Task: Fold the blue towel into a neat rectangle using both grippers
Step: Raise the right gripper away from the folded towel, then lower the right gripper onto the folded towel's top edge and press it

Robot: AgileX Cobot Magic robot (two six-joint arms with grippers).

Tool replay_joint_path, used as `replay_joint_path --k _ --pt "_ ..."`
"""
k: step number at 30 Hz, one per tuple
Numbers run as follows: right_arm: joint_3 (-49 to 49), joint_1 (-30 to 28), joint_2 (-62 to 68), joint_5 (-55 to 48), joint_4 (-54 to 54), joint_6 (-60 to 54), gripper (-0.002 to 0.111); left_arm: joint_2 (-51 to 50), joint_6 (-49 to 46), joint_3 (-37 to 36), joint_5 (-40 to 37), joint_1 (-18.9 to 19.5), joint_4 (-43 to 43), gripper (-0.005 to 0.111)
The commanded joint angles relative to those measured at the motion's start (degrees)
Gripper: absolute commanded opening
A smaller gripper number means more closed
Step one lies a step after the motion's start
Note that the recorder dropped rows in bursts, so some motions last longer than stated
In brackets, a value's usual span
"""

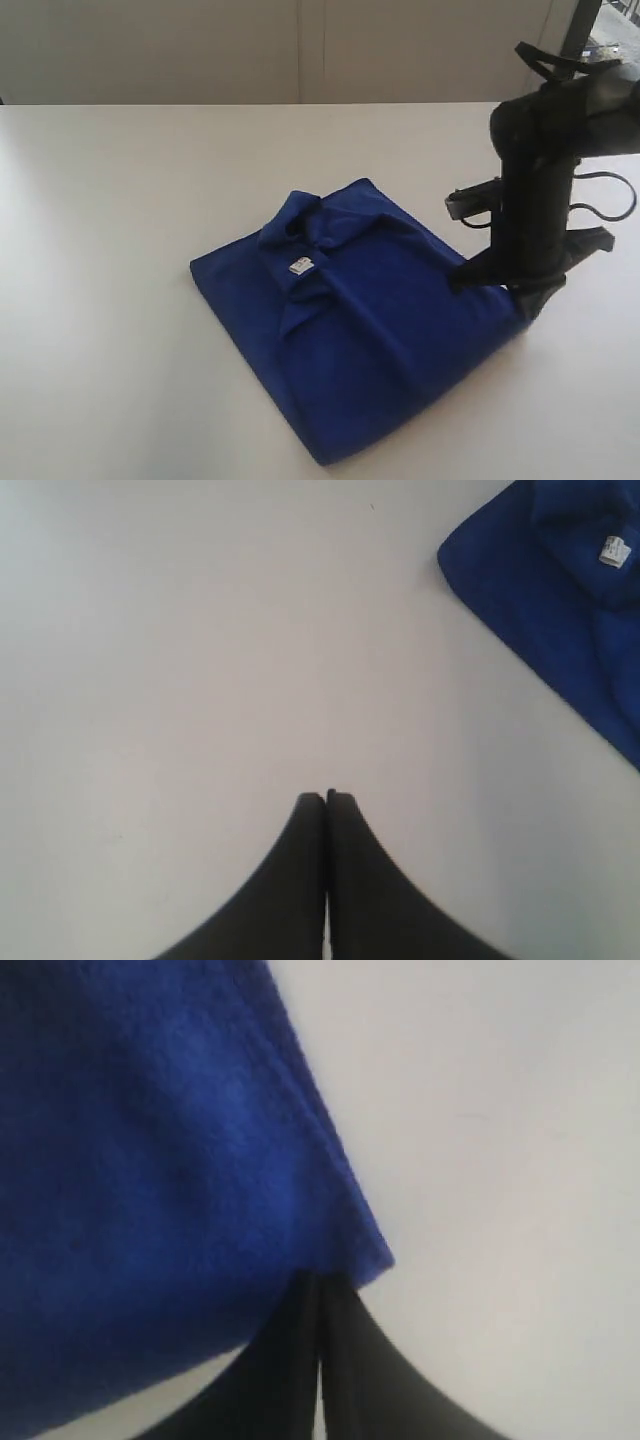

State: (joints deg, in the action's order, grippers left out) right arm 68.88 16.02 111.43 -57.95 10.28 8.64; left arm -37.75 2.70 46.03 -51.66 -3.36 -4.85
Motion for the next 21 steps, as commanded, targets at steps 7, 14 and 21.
replay_joint_path --k 7,14,21 --pt "7.0 7.0 -11.8 8.6 -9.7 -7.9 0.0 0.4 0.0 -0.4 -0.3 0.0 -0.2 0.0" --pt "22.0 9.1 3.8 10.2 -10.3 -9.7 0.0 0.4 0.0 -0.4 -0.3 0.0 -0.2 0.0" --pt "25.7 10.2 9.8 10.2 -15.7 -22.6 0.0 0.4 0.0 -0.4 -0.3 0.0 -0.2 0.0"
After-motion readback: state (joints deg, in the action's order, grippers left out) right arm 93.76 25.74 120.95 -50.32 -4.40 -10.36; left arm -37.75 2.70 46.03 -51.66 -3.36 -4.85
